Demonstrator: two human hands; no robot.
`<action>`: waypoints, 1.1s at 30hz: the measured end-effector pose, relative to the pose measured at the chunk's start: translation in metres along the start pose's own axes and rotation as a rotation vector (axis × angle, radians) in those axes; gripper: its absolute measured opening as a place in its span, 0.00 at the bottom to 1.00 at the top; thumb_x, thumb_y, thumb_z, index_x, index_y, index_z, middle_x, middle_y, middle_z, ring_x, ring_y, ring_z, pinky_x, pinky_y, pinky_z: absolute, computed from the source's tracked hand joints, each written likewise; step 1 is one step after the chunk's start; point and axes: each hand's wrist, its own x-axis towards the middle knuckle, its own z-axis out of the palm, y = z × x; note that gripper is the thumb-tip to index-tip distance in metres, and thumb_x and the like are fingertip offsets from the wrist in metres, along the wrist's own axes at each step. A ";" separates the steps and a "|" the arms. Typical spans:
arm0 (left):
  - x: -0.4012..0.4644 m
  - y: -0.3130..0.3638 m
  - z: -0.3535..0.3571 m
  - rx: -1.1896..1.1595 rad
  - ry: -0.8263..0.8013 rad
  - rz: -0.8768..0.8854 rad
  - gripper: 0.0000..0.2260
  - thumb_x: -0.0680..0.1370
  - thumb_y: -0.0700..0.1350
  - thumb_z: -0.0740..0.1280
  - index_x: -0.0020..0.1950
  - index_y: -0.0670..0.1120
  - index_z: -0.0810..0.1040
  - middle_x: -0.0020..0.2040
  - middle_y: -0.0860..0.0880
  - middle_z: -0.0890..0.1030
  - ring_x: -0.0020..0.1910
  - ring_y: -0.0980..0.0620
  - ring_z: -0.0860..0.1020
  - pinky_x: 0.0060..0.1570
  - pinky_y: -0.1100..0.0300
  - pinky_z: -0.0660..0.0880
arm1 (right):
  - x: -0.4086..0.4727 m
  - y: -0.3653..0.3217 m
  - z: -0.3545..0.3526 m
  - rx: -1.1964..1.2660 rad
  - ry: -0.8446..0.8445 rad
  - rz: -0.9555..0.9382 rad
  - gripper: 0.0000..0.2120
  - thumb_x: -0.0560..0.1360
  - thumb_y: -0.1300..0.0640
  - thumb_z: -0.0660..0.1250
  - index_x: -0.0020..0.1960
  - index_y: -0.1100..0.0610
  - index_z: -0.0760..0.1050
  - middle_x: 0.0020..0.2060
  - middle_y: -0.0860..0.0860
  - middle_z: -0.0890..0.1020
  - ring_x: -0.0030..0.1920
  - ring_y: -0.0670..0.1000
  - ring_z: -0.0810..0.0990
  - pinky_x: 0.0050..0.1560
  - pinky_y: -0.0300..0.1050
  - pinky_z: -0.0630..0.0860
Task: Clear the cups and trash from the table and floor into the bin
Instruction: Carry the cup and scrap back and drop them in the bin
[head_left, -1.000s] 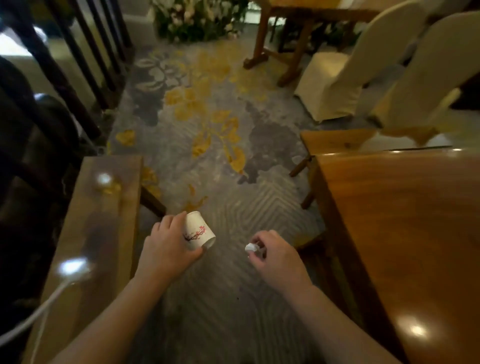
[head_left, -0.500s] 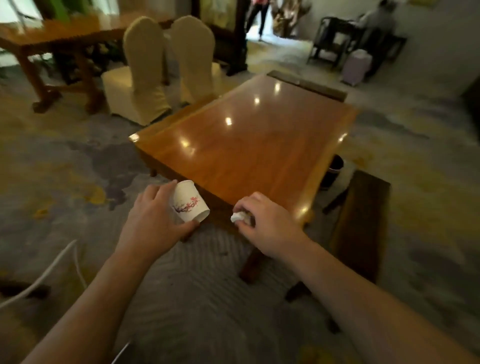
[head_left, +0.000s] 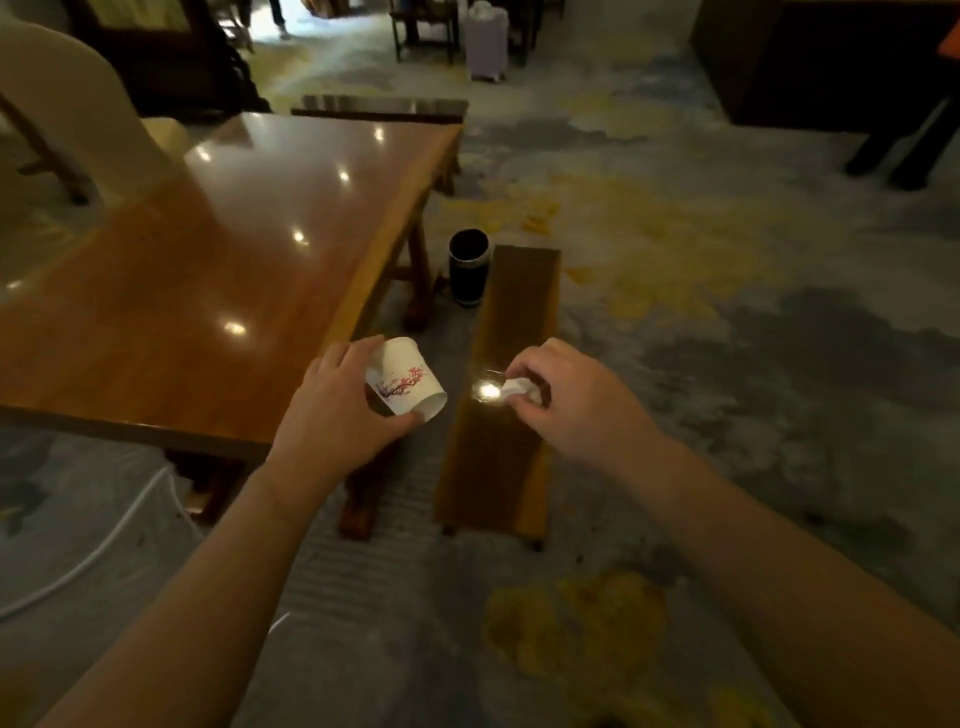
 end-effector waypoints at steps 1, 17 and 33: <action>0.013 0.030 0.023 -0.001 -0.002 0.007 0.44 0.65 0.61 0.78 0.76 0.54 0.63 0.71 0.50 0.69 0.69 0.47 0.67 0.64 0.44 0.69 | -0.008 0.035 -0.018 -0.011 0.001 0.022 0.06 0.76 0.51 0.68 0.53 0.47 0.75 0.46 0.44 0.75 0.41 0.44 0.76 0.41 0.46 0.78; 0.334 0.225 0.209 -0.020 0.051 -0.028 0.45 0.61 0.69 0.74 0.73 0.61 0.58 0.70 0.52 0.69 0.69 0.45 0.68 0.60 0.38 0.72 | 0.152 0.369 -0.156 -0.056 -0.095 0.098 0.06 0.75 0.53 0.69 0.51 0.50 0.76 0.47 0.48 0.75 0.41 0.50 0.76 0.41 0.48 0.74; 0.708 0.257 0.217 0.017 0.234 -0.281 0.42 0.63 0.70 0.70 0.73 0.58 0.61 0.68 0.52 0.71 0.66 0.47 0.70 0.59 0.43 0.71 | 0.561 0.599 -0.197 -0.046 -0.176 -0.121 0.06 0.73 0.53 0.73 0.49 0.47 0.78 0.42 0.43 0.76 0.37 0.39 0.74 0.34 0.31 0.64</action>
